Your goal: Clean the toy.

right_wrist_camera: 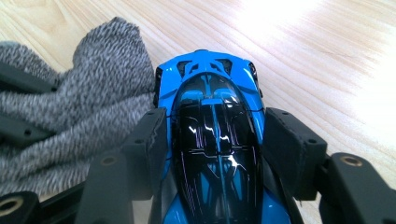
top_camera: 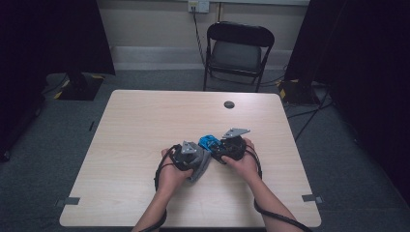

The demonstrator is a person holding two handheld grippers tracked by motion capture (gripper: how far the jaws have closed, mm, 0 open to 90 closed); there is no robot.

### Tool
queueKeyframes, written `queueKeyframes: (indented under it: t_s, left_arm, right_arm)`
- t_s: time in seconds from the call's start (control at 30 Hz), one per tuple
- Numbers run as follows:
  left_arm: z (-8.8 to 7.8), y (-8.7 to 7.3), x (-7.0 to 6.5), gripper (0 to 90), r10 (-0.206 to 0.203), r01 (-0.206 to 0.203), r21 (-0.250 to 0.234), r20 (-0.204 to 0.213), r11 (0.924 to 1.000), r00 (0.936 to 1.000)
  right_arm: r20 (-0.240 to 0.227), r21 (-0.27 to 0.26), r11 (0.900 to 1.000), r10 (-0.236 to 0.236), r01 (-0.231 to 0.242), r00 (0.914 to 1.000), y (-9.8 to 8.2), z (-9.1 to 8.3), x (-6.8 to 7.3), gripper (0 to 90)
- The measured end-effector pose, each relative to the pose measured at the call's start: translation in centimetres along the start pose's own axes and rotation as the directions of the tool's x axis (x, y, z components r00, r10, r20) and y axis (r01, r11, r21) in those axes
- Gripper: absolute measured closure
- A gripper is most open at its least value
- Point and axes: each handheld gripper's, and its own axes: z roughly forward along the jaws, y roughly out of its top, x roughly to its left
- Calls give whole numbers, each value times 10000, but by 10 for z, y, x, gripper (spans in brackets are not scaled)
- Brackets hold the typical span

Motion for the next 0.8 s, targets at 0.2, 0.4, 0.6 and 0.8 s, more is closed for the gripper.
queueKeyframes:
  t_s: [0.2, 0.4, 0.6, 0.8]
  left_arm:
    - [5, 4, -15, 735, 221, -220, -19, 528, 9998, 9984]
    - [8, 5, -27, 735, 357, -346, -160, 742, 9993, 9966]
    - [11, 5, -41, 735, 537, -508, -316, 982, 9982, 9937]
    - [14, 5, -50, 734, 700, -652, -424, 1235, 9970, 9899]
  right_arm:
    - [18, -9, 10000, 3, -3, 10000, 0, 0, 0, 407]
    - [20, -22, 10000, -15, 15, 10000, 0, 0, 0, 407]
    - [5, -59, 10000, 17, -16, 10000, -1, 0, 0, 407]
    - [-21, -51, 10000, 32, -32, 10000, -1, 0, 0, 407]
